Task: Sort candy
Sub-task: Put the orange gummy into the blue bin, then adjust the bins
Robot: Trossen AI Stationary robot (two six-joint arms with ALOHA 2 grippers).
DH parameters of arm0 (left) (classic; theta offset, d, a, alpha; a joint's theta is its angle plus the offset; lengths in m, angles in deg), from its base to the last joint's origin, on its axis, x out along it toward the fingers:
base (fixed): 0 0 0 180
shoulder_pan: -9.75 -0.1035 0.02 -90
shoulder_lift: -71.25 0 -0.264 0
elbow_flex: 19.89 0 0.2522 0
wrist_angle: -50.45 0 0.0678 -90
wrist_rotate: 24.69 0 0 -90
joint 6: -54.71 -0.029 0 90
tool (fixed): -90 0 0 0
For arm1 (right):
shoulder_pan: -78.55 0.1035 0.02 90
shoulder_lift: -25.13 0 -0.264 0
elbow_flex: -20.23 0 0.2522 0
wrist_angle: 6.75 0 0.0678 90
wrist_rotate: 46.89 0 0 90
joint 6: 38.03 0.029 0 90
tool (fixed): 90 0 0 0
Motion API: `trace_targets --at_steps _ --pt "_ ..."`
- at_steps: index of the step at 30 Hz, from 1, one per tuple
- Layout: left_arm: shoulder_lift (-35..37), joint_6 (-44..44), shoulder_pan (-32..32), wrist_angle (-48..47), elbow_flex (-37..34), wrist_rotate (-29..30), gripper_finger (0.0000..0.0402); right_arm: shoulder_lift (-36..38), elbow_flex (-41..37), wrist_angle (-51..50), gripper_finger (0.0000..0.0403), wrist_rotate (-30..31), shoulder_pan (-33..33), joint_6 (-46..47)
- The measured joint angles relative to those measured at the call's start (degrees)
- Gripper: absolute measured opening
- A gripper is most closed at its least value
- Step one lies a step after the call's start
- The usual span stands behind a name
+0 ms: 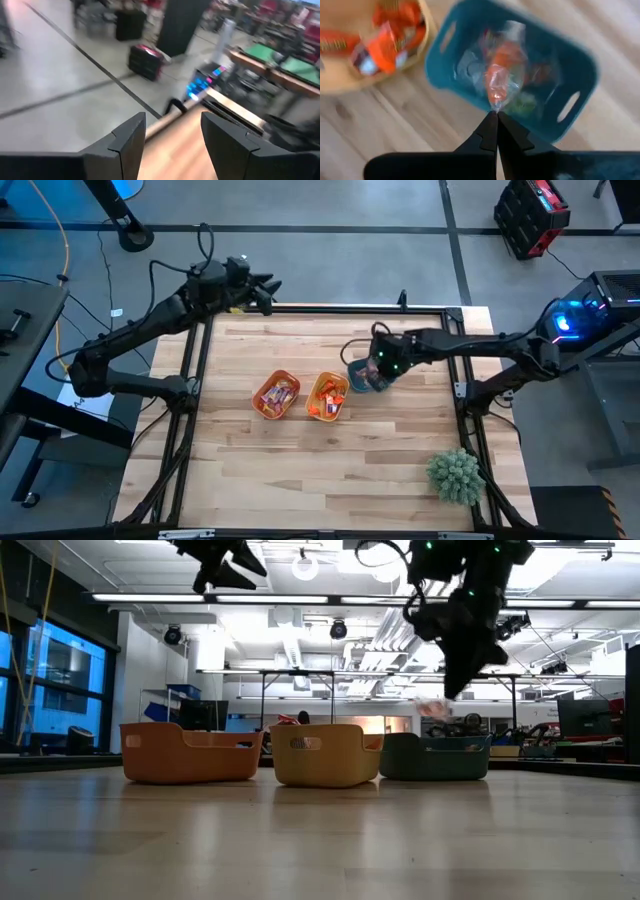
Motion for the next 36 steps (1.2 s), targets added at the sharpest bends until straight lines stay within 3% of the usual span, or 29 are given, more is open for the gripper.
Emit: trace_targets --at_steps 6,11,20,24,27,30,33,36 --pt "0.0 2.4 3.3 -8.1 0.0 -1.0 0.0186 0.0 -5.4 2.5 0.0000 0.0 0.8 -5.6" --pt "0.0 5.4 4.8 -9.5 0.0 -0.3 0.0186 0.0 -5.9 7.2 0.0006 0.9 -1.7 -5.1" --pt "1.5 5.4 6.3 -15.5 0.0 -0.3 0.0186 0.0 -5.9 6.6 0.0107 -6.8 -2.7 -13.0" --pt "2.2 5.1 6.3 -24.0 0.0 3.2 0.0162 0.0 -5.9 6.3 0.0129 -14.3 -3.0 -15.9" --pt "1.3 7.2 6.5 -35.8 -0.7 4.1 0.0095 0.8 -5.9 6.2 0.0118 -17.1 -2.1 -16.0" --pt "0.6 10.5 8.1 -44.3 -5.1 2.9 0.0017 2.5 -5.8 5.5 0.0072 -16.2 -1.2 -17.3" --pt "0.9 15.0 10.1 -45.6 -12.4 2.0 0.0012 4.4 -5.8 5.2 0.0013 -15.0 -0.9 -17.5" --pt "0.9 19.0 12.1 -42.8 -20.2 -1.4 0.0002 5.8 -5.8 5.1 0.0005 -15.0 -1.1 -17.5"
